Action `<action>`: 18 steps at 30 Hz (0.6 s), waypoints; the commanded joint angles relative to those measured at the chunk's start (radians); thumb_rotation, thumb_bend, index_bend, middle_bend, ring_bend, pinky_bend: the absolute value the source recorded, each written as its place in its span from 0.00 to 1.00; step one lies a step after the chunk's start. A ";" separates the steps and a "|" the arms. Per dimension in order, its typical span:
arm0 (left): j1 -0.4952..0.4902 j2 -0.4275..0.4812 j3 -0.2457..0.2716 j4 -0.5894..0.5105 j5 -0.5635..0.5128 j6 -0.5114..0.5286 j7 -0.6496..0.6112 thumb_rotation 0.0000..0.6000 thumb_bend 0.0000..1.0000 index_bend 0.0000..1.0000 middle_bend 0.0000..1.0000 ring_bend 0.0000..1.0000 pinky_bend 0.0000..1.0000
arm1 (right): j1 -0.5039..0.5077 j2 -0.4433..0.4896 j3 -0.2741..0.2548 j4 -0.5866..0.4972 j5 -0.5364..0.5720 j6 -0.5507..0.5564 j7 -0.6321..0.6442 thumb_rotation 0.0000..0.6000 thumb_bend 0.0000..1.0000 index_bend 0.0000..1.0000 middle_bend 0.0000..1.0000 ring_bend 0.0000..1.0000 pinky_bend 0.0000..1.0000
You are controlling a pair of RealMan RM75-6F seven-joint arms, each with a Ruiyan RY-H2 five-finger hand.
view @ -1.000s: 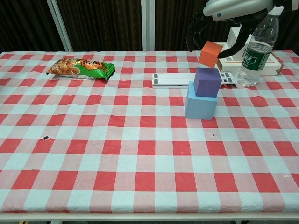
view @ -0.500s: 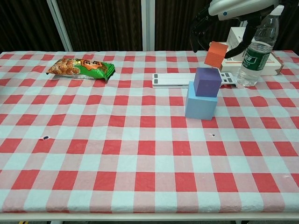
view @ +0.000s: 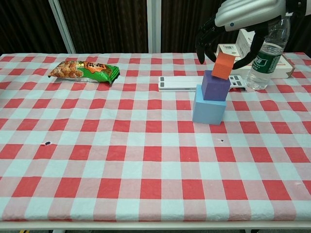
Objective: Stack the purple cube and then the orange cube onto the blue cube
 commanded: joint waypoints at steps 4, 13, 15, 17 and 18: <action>-0.002 -0.004 0.000 0.008 0.000 -0.005 -0.003 1.00 0.08 0.24 0.22 0.16 0.29 | -0.002 -0.012 -0.009 0.020 0.009 0.006 0.012 1.00 0.18 0.32 0.43 0.18 0.24; -0.005 -0.009 0.000 0.020 0.001 -0.012 -0.007 1.00 0.08 0.24 0.22 0.16 0.29 | -0.001 -0.034 -0.021 0.051 0.019 0.010 0.030 1.00 0.18 0.32 0.43 0.18 0.24; -0.006 -0.009 0.000 0.022 0.001 -0.012 -0.008 1.00 0.08 0.24 0.22 0.16 0.29 | -0.001 -0.038 -0.023 0.055 0.020 0.012 0.032 1.00 0.18 0.32 0.43 0.18 0.25; -0.006 -0.009 0.000 0.023 0.001 -0.013 -0.010 1.00 0.08 0.24 0.22 0.16 0.29 | 0.000 -0.041 -0.026 0.060 0.020 0.013 0.034 1.00 0.18 0.32 0.43 0.18 0.25; -0.006 -0.009 0.000 0.024 0.001 -0.013 -0.010 1.00 0.08 0.24 0.22 0.16 0.29 | 0.001 -0.042 -0.027 0.061 0.021 0.013 0.035 1.00 0.18 0.32 0.43 0.18 0.25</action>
